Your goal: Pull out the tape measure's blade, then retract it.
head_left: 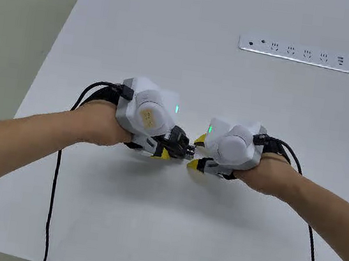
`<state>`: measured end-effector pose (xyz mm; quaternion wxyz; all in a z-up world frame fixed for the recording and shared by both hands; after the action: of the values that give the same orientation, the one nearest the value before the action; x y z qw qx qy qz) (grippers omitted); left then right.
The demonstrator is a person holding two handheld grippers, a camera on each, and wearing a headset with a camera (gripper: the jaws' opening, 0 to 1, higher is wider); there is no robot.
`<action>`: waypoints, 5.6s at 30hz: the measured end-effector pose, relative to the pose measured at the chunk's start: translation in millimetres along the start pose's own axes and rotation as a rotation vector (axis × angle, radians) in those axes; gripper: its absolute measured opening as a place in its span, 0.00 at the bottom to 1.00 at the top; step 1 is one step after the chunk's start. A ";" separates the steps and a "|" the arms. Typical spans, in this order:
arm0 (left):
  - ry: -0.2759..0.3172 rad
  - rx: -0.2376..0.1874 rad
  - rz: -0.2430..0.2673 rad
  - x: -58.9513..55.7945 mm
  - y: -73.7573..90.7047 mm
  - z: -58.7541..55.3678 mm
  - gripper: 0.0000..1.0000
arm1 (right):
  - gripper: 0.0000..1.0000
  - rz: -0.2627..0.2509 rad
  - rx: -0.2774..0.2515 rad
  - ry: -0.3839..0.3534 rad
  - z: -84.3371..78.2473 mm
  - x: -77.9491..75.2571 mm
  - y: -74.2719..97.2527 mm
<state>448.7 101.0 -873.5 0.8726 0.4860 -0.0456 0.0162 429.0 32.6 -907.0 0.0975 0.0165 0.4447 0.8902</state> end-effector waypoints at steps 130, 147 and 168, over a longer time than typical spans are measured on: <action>-0.083 0.008 -0.060 0.5 -4.5 3.5 0.33 | 0.13 0.034 0.009 0.062 -44.4 -8.3 32.7; -0.086 0.011 -0.069 0.3 -3.9 3.5 0.33 | 0.13 0.052 0.019 0.036 -59.6 -9.2 42.2; -0.086 0.014 -0.072 0.6 -4.4 3.4 0.33 | 0.13 0.054 0.040 0.027 -81.8 -12.2 61.9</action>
<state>449.4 95.8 -875.4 0.8664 0.4938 -0.0652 -0.0359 421.6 -70.4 -906.5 0.0672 0.0185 0.4631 0.8836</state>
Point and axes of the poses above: the centre of the closed fingertips' face, and the gripper's own axes: y roughly backward along the fingers, x roughly to its left, z roughly out of its top, the point moved 4 cm from there along y, roughly backward along the fingers
